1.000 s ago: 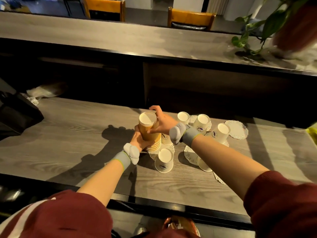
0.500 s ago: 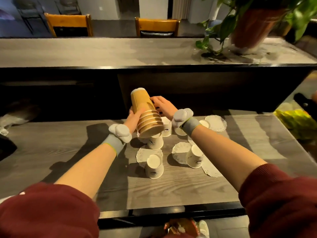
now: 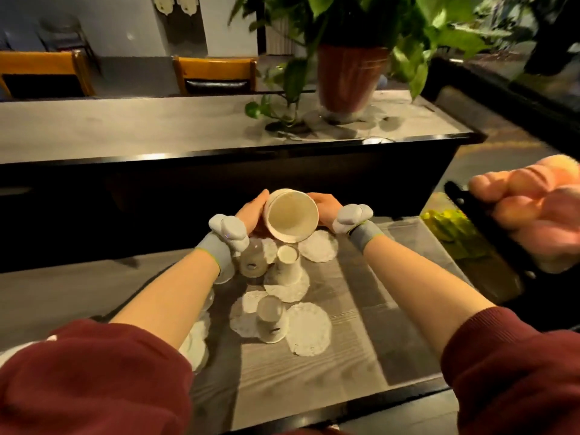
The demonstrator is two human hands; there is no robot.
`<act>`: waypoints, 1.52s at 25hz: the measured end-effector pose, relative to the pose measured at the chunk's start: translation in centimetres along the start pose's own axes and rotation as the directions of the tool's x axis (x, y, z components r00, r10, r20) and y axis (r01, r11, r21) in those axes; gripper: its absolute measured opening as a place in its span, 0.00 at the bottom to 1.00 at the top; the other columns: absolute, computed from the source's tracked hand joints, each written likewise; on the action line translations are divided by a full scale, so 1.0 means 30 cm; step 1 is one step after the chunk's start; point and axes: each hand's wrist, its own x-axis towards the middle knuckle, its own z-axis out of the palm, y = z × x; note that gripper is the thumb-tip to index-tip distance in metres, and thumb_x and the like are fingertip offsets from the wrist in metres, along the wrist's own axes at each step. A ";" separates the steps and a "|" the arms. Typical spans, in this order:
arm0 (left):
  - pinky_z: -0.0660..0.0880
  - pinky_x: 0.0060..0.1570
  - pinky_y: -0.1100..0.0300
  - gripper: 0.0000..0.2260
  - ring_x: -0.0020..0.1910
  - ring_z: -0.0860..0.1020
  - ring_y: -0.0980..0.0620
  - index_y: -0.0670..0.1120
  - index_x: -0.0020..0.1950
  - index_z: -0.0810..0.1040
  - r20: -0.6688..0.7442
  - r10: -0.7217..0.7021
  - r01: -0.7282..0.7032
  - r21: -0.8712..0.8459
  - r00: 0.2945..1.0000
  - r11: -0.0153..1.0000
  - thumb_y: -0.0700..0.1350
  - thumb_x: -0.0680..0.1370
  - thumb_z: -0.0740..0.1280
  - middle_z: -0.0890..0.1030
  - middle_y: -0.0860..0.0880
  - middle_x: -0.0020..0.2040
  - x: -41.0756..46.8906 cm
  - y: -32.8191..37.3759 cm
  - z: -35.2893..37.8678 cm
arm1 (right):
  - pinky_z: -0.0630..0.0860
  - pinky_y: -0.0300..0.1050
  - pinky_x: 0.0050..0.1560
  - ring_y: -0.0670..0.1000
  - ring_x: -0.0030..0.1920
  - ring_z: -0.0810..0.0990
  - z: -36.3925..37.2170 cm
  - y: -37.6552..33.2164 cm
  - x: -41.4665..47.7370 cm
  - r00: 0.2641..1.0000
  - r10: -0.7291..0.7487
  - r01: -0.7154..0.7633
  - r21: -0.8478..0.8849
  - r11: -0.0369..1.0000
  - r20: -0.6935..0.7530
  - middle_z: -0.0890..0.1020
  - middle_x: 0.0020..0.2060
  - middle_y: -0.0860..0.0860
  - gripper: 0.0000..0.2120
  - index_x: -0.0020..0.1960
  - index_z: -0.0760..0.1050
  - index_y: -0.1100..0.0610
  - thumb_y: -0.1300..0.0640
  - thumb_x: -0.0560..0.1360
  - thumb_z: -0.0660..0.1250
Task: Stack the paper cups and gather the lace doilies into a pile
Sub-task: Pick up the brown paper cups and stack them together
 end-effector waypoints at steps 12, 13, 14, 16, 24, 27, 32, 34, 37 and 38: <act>0.72 0.28 0.63 0.32 0.17 0.77 0.50 0.38 0.57 0.74 0.099 -0.137 0.121 0.155 0.986 0.981 0.63 0.78 0.43 0.75 0.45 0.14 0.250 0.084 0.610 | 0.72 0.42 0.36 0.60 0.50 0.82 -0.556 0.328 0.136 0.990 0.123 -0.084 -0.426 0.901 0.065 0.83 0.51 0.63 0.15 0.57 0.74 0.55 0.67 0.72 0.65; 0.72 0.30 0.62 0.31 0.15 0.76 0.51 0.38 0.58 0.73 0.097 -0.152 0.137 0.146 0.984 0.980 0.62 0.79 0.44 0.75 0.45 0.14 0.269 0.081 0.648 | 0.73 0.39 0.34 0.56 0.46 0.81 -0.579 0.349 0.142 0.991 0.116 -0.078 -0.404 0.911 0.070 0.83 0.48 0.59 0.18 0.56 0.73 0.53 0.68 0.70 0.67; 0.71 0.30 0.61 0.31 0.15 0.76 0.52 0.37 0.62 0.72 0.093 -0.156 0.142 0.139 0.983 0.980 0.61 0.79 0.45 0.79 0.43 0.18 0.285 0.074 0.680 | 0.73 0.33 0.30 0.50 0.42 0.79 -0.598 0.369 0.146 0.992 0.109 -0.074 -0.386 0.919 0.069 0.82 0.44 0.52 0.21 0.59 0.72 0.54 0.69 0.69 0.69; 0.71 0.30 0.62 0.28 0.14 0.76 0.53 0.39 0.68 0.68 0.104 -0.159 0.147 0.121 0.982 0.982 0.58 0.80 0.46 0.85 0.36 0.38 0.313 0.065 0.739 | 0.73 0.25 0.34 0.45 0.45 0.77 -0.632 0.406 0.158 0.993 0.099 -0.073 -0.348 0.935 0.058 0.80 0.48 0.47 0.29 0.67 0.68 0.60 0.70 0.68 0.71; 0.74 0.57 0.50 0.25 0.37 0.80 0.40 0.37 0.69 0.67 0.175 -0.255 0.247 0.068 0.951 0.967 0.52 0.81 0.47 0.82 0.35 0.37 0.424 0.024 0.866 | 0.67 0.38 0.50 0.61 0.65 0.72 -0.696 0.517 0.227 0.978 0.207 -0.200 -0.409 0.890 -0.028 0.74 0.64 0.65 0.26 0.67 0.67 0.70 0.69 0.70 0.69; 0.73 0.59 0.51 0.25 0.36 0.79 0.42 0.35 0.68 0.68 0.175 -0.244 0.238 0.056 0.954 0.970 0.51 0.81 0.47 0.82 0.29 0.49 0.438 0.029 0.886 | 0.64 0.39 0.52 0.62 0.66 0.71 -0.701 0.523 0.231 0.985 0.155 -0.172 -0.421 0.891 -0.074 0.73 0.65 0.67 0.28 0.66 0.65 0.73 0.72 0.69 0.69; 0.69 0.65 0.49 0.23 0.63 0.75 0.35 0.38 0.71 0.63 0.214 -0.244 0.236 0.065 0.946 0.970 0.50 0.81 0.47 0.75 0.30 0.64 0.413 0.040 0.871 | 0.66 0.42 0.53 0.61 0.65 0.72 -0.694 0.497 0.223 0.983 0.178 -0.180 -0.446 0.877 -0.048 0.74 0.64 0.66 0.25 0.66 0.67 0.71 0.70 0.71 0.68; 0.68 0.66 0.50 0.22 0.64 0.75 0.37 0.41 0.74 0.58 0.229 -0.216 0.192 0.124 0.949 0.974 0.48 0.82 0.47 0.74 0.32 0.65 0.383 0.049 0.845 | 0.69 0.45 0.45 0.59 0.55 0.77 -0.699 0.511 0.235 0.941 0.335 -0.302 -0.529 0.793 -0.034 0.79 0.54 0.62 0.15 0.59 0.74 0.68 0.62 0.74 0.66; 0.72 0.53 0.53 0.21 0.64 0.75 0.39 0.41 0.75 0.56 0.186 -0.178 0.133 0.230 0.966 0.964 0.44 0.82 0.49 0.75 0.34 0.66 0.330 0.060 0.735 | 0.67 0.41 0.33 0.53 0.30 0.73 -0.651 0.520 0.208 0.737 0.675 -0.542 -0.565 0.623 0.038 0.74 0.33 0.55 0.13 0.40 0.71 0.58 0.51 0.78 0.60; 0.72 0.48 0.55 0.21 0.63 0.76 0.39 0.39 0.74 0.58 0.175 -0.175 0.128 0.250 0.969 0.960 0.44 0.82 0.51 0.74 0.34 0.66 0.318 0.064 0.687 | 0.66 0.40 0.30 0.51 0.26 0.73 -0.624 0.523 0.202 0.683 0.725 -0.567 -0.561 0.603 0.090 0.73 0.31 0.54 0.14 0.39 0.68 0.57 0.50 0.79 0.57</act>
